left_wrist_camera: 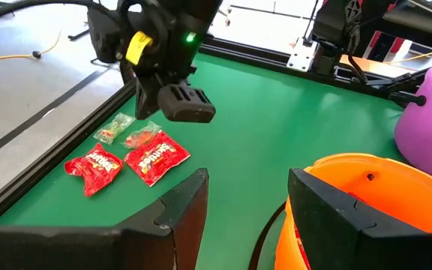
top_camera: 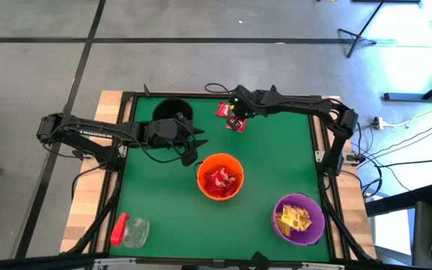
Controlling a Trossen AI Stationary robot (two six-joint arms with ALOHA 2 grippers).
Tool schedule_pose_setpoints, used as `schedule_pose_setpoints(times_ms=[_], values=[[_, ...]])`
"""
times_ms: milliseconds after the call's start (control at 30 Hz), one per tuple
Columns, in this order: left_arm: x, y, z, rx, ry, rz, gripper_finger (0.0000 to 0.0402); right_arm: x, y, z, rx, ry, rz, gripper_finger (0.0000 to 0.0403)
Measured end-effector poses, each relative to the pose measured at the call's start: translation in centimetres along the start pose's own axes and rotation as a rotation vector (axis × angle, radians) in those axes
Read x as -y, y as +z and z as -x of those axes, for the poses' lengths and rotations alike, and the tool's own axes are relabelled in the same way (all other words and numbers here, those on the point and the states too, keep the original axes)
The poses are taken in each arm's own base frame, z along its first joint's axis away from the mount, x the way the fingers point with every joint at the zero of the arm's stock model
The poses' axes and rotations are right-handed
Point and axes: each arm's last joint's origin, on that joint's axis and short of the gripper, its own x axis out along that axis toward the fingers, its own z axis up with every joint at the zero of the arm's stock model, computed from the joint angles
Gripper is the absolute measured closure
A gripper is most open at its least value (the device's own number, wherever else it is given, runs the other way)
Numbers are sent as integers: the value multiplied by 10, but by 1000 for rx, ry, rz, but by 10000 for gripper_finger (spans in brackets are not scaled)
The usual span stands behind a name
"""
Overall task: Sort candy
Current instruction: Put the orange candy into the black bin
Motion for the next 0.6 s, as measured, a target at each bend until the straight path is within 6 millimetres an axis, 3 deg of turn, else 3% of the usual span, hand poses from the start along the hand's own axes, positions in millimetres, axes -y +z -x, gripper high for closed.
schedule_pose_setpoints(times_ms=[167,433,600], values=[[0,0,0,0,0,0,227,-1,-1,1,2,-56,44,354],[0,0,0,-4,-2,-1,227,28,-3,-29,-72,-33,-40,212],[0,-1,0,-12,-3,-4,227,44,-9,-50,-134,-13,-100,176]])
